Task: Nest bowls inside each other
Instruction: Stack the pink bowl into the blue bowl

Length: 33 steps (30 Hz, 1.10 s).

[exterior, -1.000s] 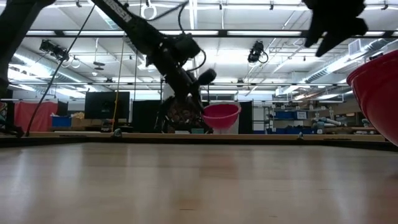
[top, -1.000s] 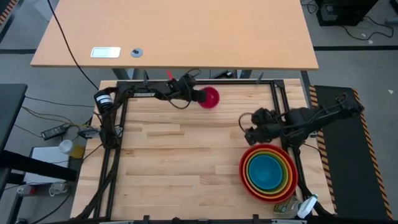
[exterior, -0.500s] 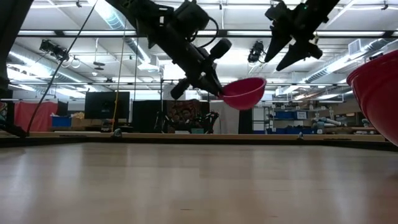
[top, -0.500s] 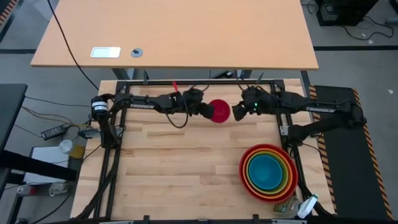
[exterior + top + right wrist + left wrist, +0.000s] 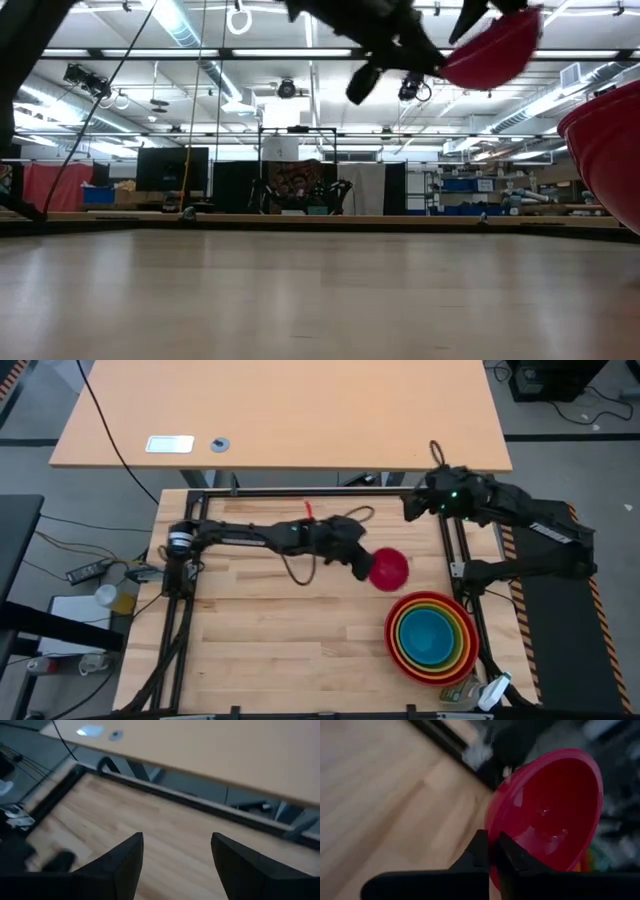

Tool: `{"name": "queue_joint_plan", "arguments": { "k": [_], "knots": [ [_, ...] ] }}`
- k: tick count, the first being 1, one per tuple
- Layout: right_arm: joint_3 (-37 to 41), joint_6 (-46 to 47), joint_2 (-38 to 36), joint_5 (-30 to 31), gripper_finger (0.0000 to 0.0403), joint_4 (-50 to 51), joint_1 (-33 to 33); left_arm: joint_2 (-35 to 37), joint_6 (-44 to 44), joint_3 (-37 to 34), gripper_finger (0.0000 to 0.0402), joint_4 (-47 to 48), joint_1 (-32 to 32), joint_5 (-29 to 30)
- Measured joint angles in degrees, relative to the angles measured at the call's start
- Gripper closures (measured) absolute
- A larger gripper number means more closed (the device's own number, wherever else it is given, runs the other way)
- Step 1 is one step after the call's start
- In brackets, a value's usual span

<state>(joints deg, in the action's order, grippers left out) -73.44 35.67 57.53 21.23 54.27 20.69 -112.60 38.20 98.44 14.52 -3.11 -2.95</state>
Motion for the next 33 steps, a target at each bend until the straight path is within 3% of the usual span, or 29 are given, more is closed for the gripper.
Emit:
{"name": "queue_joint_plan", "arguments": {
  "k": [7, 14, 20, 26, 33],
  "knots": [
    [-7.93, -4.6, -1.6, -0.3, 0.0163, 0.54, 3.04, -13.54, -5.86, 19.6, 0.0394, 8.2, 5.01, -4.88],
    [-9.77, -4.56, -3.0, -4.18, 0.0163, -0.08, 2.99, -23.14, -6.0, 30.9, 0.0391, 9.34, 7.36, -5.37],
    [-9.76, -4.38, -3.49, -4.95, 0.0163, -0.25, 2.9, -27.61, -3.83, 34.19, 0.0393, 8.54, 8.61, -5.53],
    [-9.76, -4.34, -3.31, -6.54, 0.0163, -0.32, 2.9, -30.89, -4.22, 34.4, 0.0393, -0.36, 9.91, -3.17],
    [-9.76, -4.34, -3.28, -6.53, 0.0163, -0.43, 2.18, -32.0, -17.08, 34.31, 0.0391, -3.84, 11.72, 5.25]
  ]
}}
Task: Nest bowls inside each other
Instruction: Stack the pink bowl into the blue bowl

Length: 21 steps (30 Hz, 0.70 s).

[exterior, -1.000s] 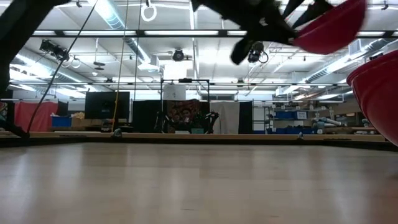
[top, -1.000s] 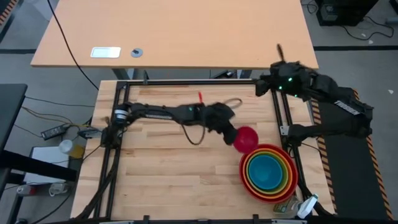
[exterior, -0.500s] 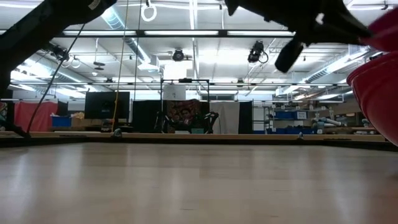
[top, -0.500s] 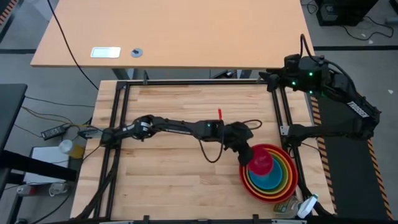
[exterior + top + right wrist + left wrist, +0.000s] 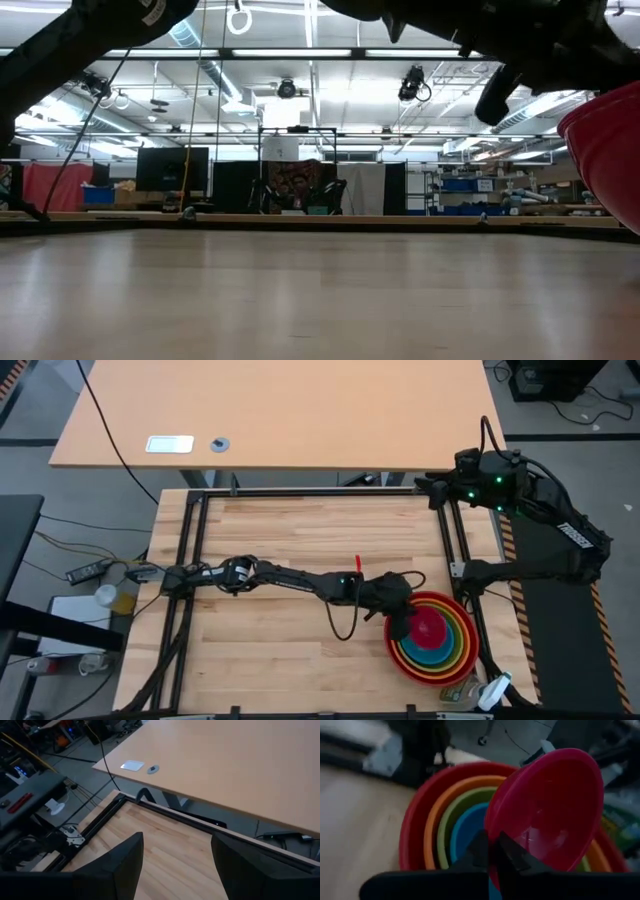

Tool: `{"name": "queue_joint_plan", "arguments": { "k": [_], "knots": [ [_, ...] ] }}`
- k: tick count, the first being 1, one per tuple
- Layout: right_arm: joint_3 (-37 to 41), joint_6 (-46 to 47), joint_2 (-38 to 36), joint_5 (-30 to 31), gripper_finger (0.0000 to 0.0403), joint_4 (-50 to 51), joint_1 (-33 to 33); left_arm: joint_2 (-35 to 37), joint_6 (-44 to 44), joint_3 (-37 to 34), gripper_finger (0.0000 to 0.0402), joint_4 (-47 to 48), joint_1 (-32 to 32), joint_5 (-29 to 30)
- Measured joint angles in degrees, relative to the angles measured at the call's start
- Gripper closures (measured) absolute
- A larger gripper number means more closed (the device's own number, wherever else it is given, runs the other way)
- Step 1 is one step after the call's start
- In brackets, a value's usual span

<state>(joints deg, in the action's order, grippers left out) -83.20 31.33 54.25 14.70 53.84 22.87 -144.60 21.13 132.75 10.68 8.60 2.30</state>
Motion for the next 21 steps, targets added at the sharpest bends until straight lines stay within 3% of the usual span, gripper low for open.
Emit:
{"name": "queue_joint_plan", "arguments": {
  "k": [8, 13, 16, 21],
  "knots": [
    [0.02, -0.15, -0.02, 0.02, 0.0163, 0.11, -0.37, 0.02, -20.66, 0.02, 0.0389, 0.51, 1.88, 0.28],
    [0.02, -0.22, -0.02, 0.04, 0.0163, 0.22, -0.37, 0.05, -24.87, 0.02, 0.038, 0.79, 2.29, 0.86],
    [0.02, -0.22, -0.02, 0.04, 0.0163, 0.22, -0.37, 0.11, -24.42, 0.02, 0.0352, 2.56, 2.23, 1.37],
    [0.04, -0.23, -0.02, 0.22, 0.0163, 0.26, -0.37, 0.11, -23.92, 0.0, 0.027, 4.39, 2.03, 1.51]
  ]
}}
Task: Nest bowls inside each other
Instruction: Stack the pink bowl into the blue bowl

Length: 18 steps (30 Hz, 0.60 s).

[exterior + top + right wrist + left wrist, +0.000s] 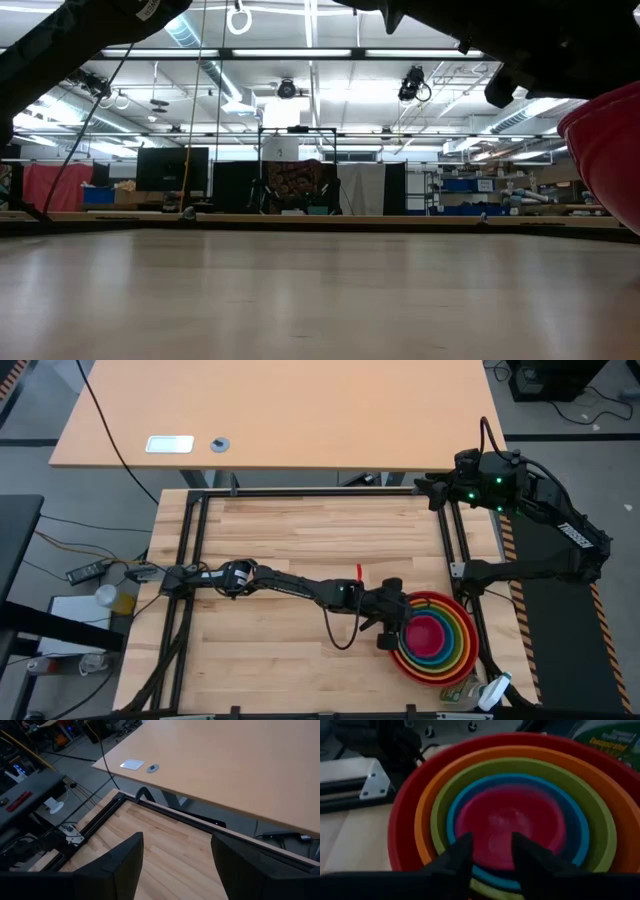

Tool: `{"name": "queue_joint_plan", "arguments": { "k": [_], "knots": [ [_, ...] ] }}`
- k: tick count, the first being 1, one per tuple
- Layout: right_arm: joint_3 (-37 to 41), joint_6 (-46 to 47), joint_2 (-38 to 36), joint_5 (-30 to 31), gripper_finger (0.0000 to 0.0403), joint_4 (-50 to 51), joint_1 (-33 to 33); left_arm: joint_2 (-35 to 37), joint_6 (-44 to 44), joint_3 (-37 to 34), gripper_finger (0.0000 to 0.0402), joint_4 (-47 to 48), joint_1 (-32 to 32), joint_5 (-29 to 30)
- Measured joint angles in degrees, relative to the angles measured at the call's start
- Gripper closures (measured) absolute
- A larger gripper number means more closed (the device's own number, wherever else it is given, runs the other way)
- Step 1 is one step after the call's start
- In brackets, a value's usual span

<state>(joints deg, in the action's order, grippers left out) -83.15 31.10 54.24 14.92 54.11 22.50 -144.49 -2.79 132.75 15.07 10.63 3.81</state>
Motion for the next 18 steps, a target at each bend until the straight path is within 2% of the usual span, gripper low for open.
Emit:
{"name": "queue_joint_plan", "arguments": {
  "k": [5, 9, 13, 18],
  "knots": [
    [0.0, -0.03, 0.0, 0.59, 0.0163, 0.0, 0.0, 0.02, -0.09, 0.0, 0.0192, -1.64, 0.02, 0.0],
    [0.0, -0.02, -0.09, 0.59, 0.0163, 0.04, 0.0, 0.84, 4.07, -0.02, 0.016, 3.67, 0.02, 0.0],
    [0.0, -0.34, -0.46, 0.18, 0.0163, 0.38, -0.11, 4.26, 6.22, 0.04, 0.016, 12.23, -0.37, 0.02],
    [2.75, -1.15, -2.58, 1.48, 0.0163, 0.87, -1.8, 9.43, 1.26, 0.13, 0.0195, 19.55, -0.89, 0.91]
  ]
}}
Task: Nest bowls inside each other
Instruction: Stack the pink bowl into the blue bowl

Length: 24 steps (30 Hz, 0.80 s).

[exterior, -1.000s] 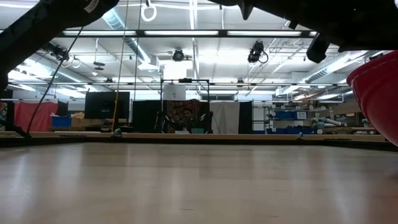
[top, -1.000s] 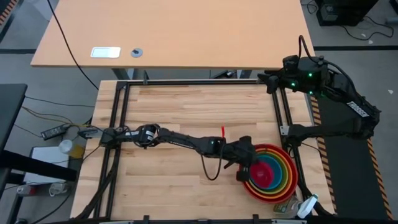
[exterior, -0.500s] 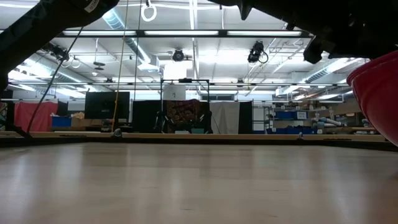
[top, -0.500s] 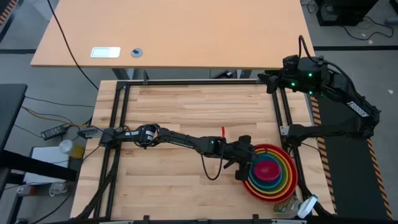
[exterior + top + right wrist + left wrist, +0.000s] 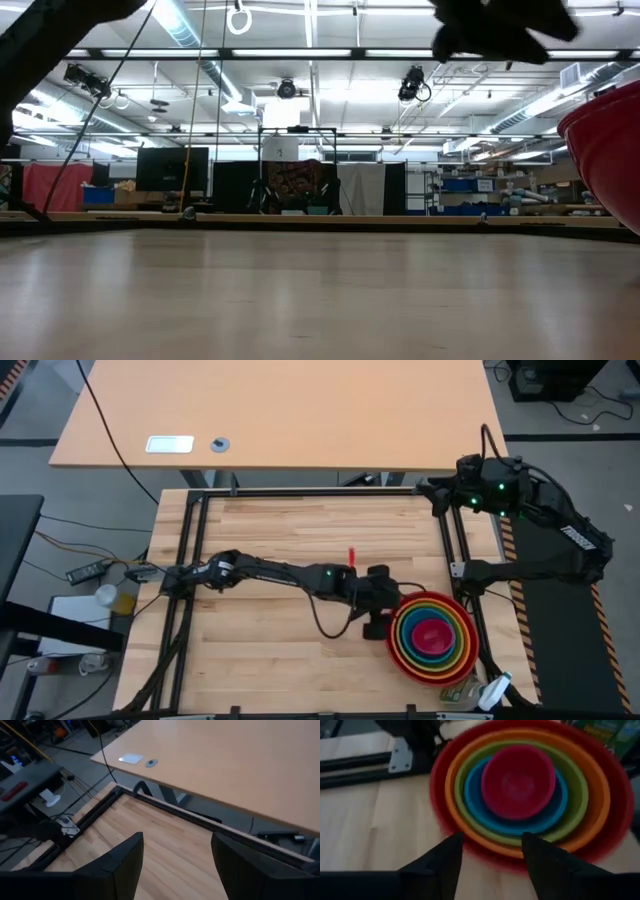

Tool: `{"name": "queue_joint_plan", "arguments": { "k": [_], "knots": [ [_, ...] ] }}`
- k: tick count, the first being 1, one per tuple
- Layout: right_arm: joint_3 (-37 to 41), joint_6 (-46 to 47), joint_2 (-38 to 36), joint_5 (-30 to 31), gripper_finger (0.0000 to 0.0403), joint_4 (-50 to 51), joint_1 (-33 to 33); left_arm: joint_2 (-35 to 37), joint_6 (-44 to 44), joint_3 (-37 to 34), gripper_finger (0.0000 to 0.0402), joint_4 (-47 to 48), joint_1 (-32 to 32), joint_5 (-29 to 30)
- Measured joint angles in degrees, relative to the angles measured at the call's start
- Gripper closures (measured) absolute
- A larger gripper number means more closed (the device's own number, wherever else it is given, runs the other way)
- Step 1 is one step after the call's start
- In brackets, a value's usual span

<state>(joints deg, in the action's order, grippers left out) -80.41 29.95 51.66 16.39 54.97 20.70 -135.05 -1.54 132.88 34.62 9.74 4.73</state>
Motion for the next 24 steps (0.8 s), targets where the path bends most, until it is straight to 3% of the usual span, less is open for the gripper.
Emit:
{"name": "queue_joint_plan", "arguments": {
  "k": [4, 8, 14, 20, 24],
  "knots": [
    [5.34, 2.24, -3.51, 0.11, 0.0163, -0.18, -2.1, 2.25, -4.4, -0.04, 0.0227, 7.98, -0.79, 0.68],
    [7.71, 3.87, -4.96, -6.43, 0.0165, 0.87, -5.23, 3.01, -7.69, -0.15, 0.0254, 14.15, -2.06, 0.33],
    [4.53, 4.06, -3.28, -5.9, 0.0175, 5.48, -12.45, 7.03, -10.94, -0.13, 0.0284, 17.43, -3.46, 0.01],
    [-0.02, -0.3, -2.54, -4.71, 0.0177, 5.54, -15.05, 10.59, -10.84, -0.28, 0.0303, 26.05, -3.94, 0.61],
    [-0.36, -2.6, -2.4, -10.26, 0.0177, 6.24, -15.07, 15.55, -10.28, -0.18, 0.0321, 29.82, -2.85, 4.4]
  ]
}}
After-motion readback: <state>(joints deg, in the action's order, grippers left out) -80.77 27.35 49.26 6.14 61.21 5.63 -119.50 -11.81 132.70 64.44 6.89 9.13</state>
